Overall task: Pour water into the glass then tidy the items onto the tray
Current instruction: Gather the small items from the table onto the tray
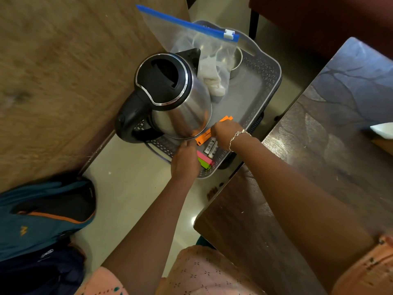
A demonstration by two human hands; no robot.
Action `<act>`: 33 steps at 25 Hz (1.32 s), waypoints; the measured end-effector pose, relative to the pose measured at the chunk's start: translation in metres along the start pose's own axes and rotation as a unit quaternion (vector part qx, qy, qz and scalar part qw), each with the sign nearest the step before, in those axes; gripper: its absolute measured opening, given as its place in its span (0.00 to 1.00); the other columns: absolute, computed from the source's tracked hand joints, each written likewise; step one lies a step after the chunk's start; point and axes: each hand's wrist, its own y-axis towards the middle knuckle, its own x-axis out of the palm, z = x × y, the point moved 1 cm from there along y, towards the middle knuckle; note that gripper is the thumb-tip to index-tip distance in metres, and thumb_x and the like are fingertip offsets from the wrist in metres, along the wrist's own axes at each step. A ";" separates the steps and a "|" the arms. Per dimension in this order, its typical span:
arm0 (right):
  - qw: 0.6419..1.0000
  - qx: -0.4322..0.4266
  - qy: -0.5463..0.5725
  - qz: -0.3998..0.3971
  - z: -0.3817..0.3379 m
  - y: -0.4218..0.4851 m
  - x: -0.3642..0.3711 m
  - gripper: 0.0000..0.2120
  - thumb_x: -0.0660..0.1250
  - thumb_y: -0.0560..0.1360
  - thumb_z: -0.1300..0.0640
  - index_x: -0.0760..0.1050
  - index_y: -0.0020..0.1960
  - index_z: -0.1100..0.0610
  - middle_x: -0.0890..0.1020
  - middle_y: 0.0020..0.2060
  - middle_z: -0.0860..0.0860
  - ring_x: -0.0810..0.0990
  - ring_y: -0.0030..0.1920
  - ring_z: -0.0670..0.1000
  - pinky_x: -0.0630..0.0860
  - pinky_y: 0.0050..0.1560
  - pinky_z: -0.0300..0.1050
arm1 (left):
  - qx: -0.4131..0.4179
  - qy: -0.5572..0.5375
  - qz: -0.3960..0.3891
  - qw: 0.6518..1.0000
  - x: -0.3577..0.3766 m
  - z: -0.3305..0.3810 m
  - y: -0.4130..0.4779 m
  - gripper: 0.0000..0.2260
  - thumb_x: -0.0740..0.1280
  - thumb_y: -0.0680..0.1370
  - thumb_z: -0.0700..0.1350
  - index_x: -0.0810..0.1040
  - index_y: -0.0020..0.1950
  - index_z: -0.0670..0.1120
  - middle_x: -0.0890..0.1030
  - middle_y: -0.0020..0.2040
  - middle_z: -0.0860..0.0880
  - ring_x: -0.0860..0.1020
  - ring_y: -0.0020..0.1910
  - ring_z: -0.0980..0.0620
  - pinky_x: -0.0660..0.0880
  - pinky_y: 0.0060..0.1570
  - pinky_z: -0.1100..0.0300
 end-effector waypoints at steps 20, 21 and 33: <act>0.990 0.011 0.081 0.119 0.010 -0.012 -0.017 0.14 0.60 0.72 0.68 0.76 0.56 0.63 0.79 0.51 0.63 0.77 0.53 0.63 0.73 0.51 0.53 | 0.043 0.062 -0.013 0.997 0.009 -0.002 0.001 0.30 0.73 0.70 0.42 0.62 0.67 0.44 0.67 0.66 0.41 0.67 0.66 0.43 0.73 0.56 0.52; 0.985 0.011 0.104 0.138 0.012 -0.013 -0.018 0.14 0.60 0.72 0.68 0.76 0.56 0.62 0.78 0.51 0.63 0.76 0.53 0.64 0.73 0.52 0.53 | 0.043 0.057 -0.005 0.997 0.009 -0.003 0.001 0.29 0.72 0.71 0.42 0.62 0.67 0.43 0.67 0.66 0.41 0.67 0.66 0.43 0.73 0.56 0.52; 0.994 0.055 0.073 0.060 0.008 0.003 -0.024 0.11 0.59 0.75 0.65 0.72 0.56 0.67 0.75 0.57 0.64 0.74 0.58 0.63 0.71 0.55 0.51 | 0.007 0.023 0.016 1.000 0.008 0.002 0.001 0.20 0.66 0.76 0.44 0.67 0.66 0.42 0.70 0.65 0.41 0.68 0.65 0.43 0.71 0.58 0.50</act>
